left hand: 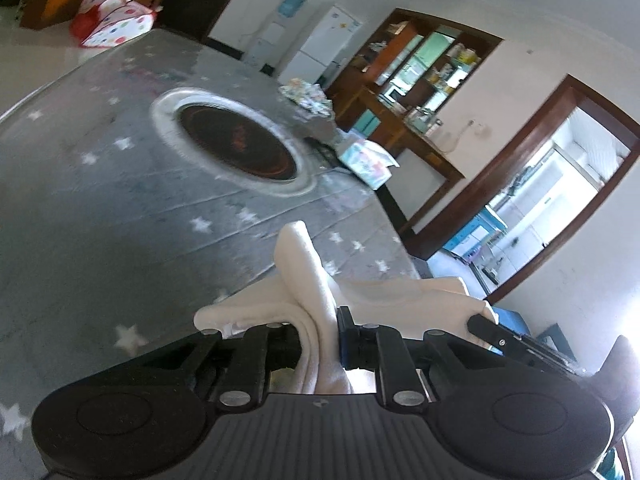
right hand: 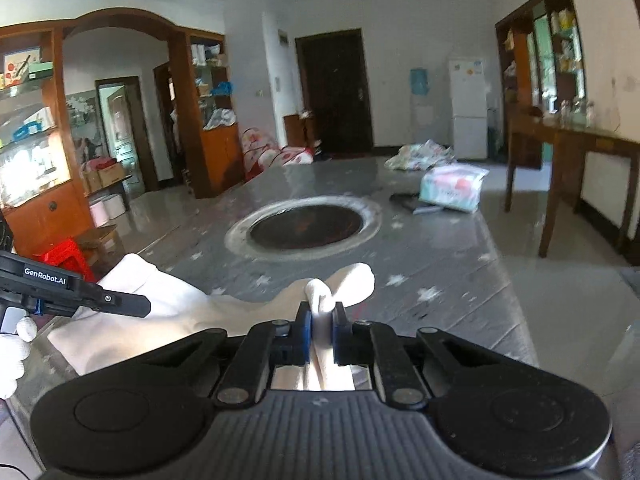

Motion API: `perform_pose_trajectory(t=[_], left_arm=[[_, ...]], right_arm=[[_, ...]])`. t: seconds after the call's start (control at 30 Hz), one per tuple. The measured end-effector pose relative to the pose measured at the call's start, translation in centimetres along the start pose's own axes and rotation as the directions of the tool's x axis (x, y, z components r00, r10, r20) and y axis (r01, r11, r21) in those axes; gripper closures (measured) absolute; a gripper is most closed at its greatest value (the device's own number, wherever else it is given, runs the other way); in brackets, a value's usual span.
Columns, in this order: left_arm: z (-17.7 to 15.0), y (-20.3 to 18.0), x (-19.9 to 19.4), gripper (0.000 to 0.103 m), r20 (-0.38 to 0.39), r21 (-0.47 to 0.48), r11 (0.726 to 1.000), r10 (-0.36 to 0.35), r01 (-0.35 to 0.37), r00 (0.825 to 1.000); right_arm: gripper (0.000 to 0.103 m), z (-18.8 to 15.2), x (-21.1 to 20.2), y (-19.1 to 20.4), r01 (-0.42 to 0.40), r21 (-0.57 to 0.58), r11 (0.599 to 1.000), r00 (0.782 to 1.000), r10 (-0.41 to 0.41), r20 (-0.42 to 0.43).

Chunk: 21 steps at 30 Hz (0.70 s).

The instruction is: Fold clothes

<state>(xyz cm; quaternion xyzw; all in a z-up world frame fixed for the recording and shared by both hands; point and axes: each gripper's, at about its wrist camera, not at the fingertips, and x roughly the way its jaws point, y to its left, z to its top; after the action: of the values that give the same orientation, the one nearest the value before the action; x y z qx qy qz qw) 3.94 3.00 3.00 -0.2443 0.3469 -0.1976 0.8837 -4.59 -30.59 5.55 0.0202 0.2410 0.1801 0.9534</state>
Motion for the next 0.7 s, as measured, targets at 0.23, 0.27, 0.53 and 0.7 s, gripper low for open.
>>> perform_pose_trajectory(t=[0.23, 0.27, 0.53, 0.7], left_arm=[[1.9, -2.9, 2.1, 0.087, -0.015, 0.042, 0.998, -0.037, 0.038, 0.999], [2.1, -3.2, 2.4, 0.087, -0.018, 0.047, 0.998, -0.041, 0.042, 0.999], [3.2, -6.0, 5.7, 0.087, -0.044, 0.093, 0.995, -0.041, 0.045, 0.998], [3.3, -7.1, 7.8, 0.087, -0.056, 0.118, 0.992, -0.028, 0.035, 0.998]], right_arm=[[0.095, 2.2, -1.6, -1.4, 0.073, -0.033, 0.997, 0.996, -0.072, 0.047], [0.095, 2.4, -1.7, -1.6, 0.083, -0.035, 0.996, 0.995, -0.081, 0.052], [0.095, 3.6, -1.5, -3.8, 0.159, -0.047, 0.986, 0.986, -0.155, 0.064], [0.095, 3.6, -0.4, -5.3, 0.187, -0.044, 0.981, 0.981, -0.185, 0.051]])
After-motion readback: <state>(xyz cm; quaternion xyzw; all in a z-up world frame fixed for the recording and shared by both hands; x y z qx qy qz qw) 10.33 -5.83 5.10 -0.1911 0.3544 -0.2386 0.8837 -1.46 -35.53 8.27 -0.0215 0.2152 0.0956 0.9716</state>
